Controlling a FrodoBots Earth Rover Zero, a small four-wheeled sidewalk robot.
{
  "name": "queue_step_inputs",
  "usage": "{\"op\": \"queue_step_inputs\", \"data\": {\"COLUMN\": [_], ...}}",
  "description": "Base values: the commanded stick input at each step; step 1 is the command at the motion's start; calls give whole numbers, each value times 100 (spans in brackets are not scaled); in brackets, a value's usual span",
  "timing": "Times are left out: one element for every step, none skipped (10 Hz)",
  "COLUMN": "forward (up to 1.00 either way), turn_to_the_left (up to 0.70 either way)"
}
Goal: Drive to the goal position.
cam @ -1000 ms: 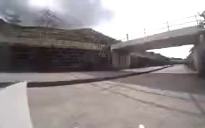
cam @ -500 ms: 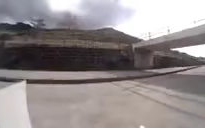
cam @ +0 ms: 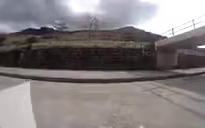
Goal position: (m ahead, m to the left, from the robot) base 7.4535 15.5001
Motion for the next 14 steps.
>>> {"op": "queue_step_inputs", "data": {"forward": [100,100,100,100,100,100,100,100,100,100,100,100,100,100], "turn_to_the_left": [27,27,27,27,27,27,27,27,27,27,27,27,27,27]}}
